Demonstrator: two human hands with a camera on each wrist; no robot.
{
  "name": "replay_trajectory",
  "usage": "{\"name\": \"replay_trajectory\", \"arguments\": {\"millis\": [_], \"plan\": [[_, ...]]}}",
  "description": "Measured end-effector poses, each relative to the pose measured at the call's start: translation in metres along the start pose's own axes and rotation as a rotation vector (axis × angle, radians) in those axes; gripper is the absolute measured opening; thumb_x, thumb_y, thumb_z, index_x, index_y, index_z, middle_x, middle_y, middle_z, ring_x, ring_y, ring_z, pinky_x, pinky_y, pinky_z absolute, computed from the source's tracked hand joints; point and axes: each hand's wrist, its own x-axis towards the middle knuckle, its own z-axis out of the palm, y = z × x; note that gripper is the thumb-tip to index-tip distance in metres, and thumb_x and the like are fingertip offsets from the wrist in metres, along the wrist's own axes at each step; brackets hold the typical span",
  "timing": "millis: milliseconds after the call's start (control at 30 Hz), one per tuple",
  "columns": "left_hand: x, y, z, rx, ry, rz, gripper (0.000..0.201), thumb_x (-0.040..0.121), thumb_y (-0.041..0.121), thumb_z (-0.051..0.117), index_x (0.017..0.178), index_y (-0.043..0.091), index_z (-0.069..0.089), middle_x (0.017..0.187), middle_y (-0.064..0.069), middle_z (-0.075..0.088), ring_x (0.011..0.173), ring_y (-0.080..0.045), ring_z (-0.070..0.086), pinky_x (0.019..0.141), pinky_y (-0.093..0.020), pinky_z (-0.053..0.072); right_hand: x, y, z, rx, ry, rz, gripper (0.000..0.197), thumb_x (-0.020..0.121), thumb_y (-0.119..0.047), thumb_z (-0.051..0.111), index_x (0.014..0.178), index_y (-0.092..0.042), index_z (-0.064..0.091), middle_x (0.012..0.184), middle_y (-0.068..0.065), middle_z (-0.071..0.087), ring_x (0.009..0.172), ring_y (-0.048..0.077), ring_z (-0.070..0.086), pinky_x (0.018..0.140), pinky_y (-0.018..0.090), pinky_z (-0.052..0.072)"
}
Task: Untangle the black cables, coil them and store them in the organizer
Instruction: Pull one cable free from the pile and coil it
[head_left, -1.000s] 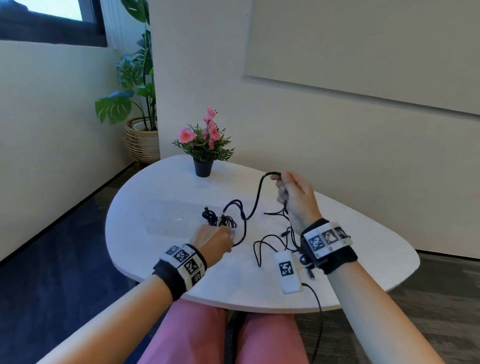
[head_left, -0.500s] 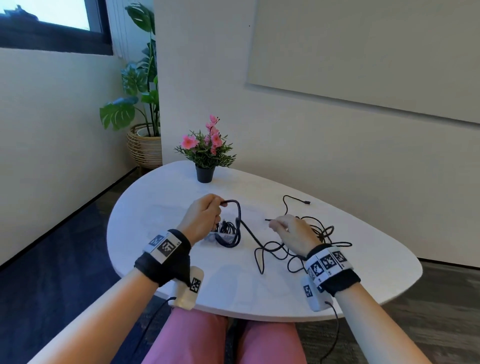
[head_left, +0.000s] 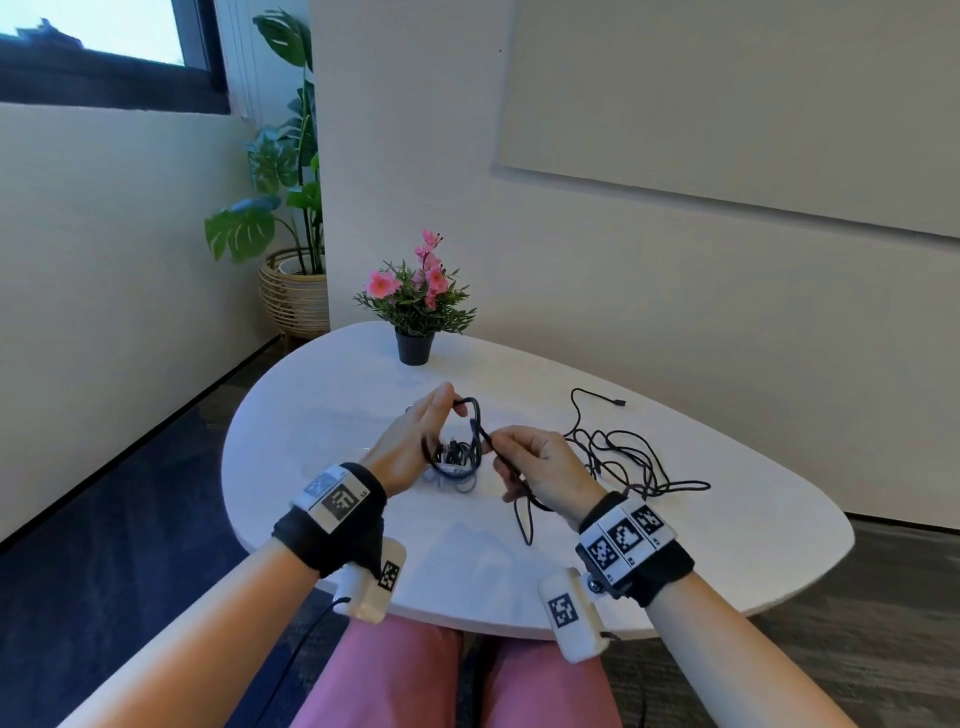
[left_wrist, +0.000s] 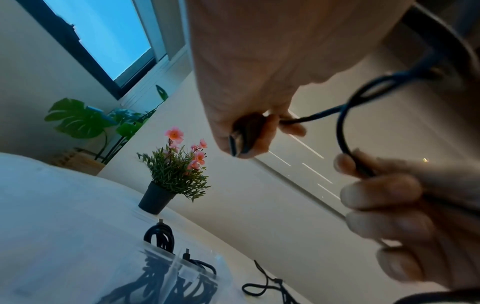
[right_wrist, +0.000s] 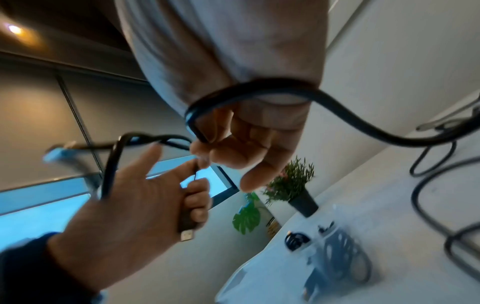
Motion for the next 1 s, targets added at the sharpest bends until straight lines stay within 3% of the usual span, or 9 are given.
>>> {"name": "replay_trajectory", "arguments": {"millis": [100,200,333,500,567,633,800,933,1000], "plan": [[-0.001,0.007,-0.008,-0.011,0.024,0.0,0.058,0.075,0.076,0.036,0.077,0.02,0.053,0.073,0.008,0.043,0.068,-0.008,0.041,0.067,-0.029,0.034,0.005,0.004,-0.012,-0.265,0.107,-0.019,0.023,0.097,-0.014,0.049,0.082,-0.009,0.066,0.06,0.0,0.056,0.049,0.013,0.052,0.048,0.028,0.051],[-0.009,0.011,-0.006,0.353,0.055,0.285,0.042,0.075,0.054,0.063,0.054,0.023,0.044,0.064,0.008,0.041,0.062,-0.012,0.043,0.063,-0.032,0.039,0.013,0.006,-0.027,-0.465,0.276,-0.066,0.023,0.096,-0.017,0.047,0.081,-0.011,0.063,0.068,-0.001,0.058,0.055,0.012,0.052,0.048,0.018,0.041],[-0.022,0.013,0.004,0.638,0.057,0.516,0.034,0.071,0.032,0.057,0.049,0.028,0.032,0.055,0.013,0.03,0.055,-0.01,0.033,0.062,-0.027,0.035,0.024,0.004,-0.04,-0.608,0.459,-0.103,0.023,0.097,-0.018,0.043,0.086,-0.011,0.062,0.071,-0.004,0.055,0.064,0.014,0.05,0.051,0.02,0.037],[-0.034,0.004,-0.044,0.929,0.18,0.633,0.033,0.078,0.028,0.055,0.047,0.023,0.043,0.058,0.009,0.041,0.058,-0.012,0.033,0.066,-0.023,0.025,0.024,0.006,-0.097,-0.623,0.745,0.052,0.03,0.1,-0.022,0.038,0.089,-0.009,0.062,0.089,0.009,0.061,0.083,0.026,0.055,0.071,0.029,0.039],[-0.037,-0.009,-0.072,1.101,0.199,0.586,0.037,0.084,0.036,0.05,0.05,0.022,0.048,0.06,0.007,0.045,0.058,-0.017,0.041,0.068,-0.027,0.032,0.019,0.011,-0.118,-0.623,0.77,0.086,0.03,0.099,-0.022,0.04,0.09,-0.009,0.065,0.093,0.009,0.064,0.08,0.023,0.053,0.071,0.027,0.037],[-0.038,-0.022,-0.088,1.226,0.19,0.481,0.042,0.088,0.045,0.044,0.053,0.022,0.05,0.062,0.008,0.047,0.059,-0.018,0.045,0.07,-0.031,0.035,0.017,0.014,-0.12,-0.696,0.716,0.057,0.029,0.099,-0.025,0.042,0.092,-0.012,0.067,0.08,0.0,0.062,0.069,0.019,0.051,0.062,0.026,0.035],[-0.036,-0.042,-0.08,1.181,0.225,0.13,0.041,0.092,0.053,0.035,0.07,0.027,0.059,0.062,0.009,0.059,0.06,-0.02,0.059,0.064,-0.031,0.035,0.018,0.02,-0.112,-0.662,0.625,0.004,0.028,0.098,-0.029,0.043,0.089,-0.018,0.066,0.056,-0.009,0.047,0.051,0.012,0.041,0.049,0.025,0.029],[-0.033,-0.042,-0.071,0.575,0.326,-0.313,0.031,0.099,0.037,0.039,0.083,0.019,0.059,0.068,-0.001,0.057,0.059,-0.025,0.057,0.05,-0.028,0.039,0.016,0.027,-0.107,-0.502,0.511,-0.061,0.018,0.089,-0.041,0.059,0.083,-0.027,0.069,0.073,-0.007,0.066,0.072,0.013,0.06,0.068,0.028,0.046],[-0.029,-0.038,-0.072,0.144,0.336,-0.389,0.029,0.1,0.025,0.039,0.082,0.013,0.058,0.066,-0.003,0.046,0.056,-0.019,0.044,0.05,-0.027,0.036,0.015,0.032,-0.105,-0.469,0.481,-0.079,0.011,0.084,-0.038,0.067,0.085,-0.029,0.073,0.087,-0.011,0.072,0.087,0.008,0.065,0.082,0.028,0.051]]}}
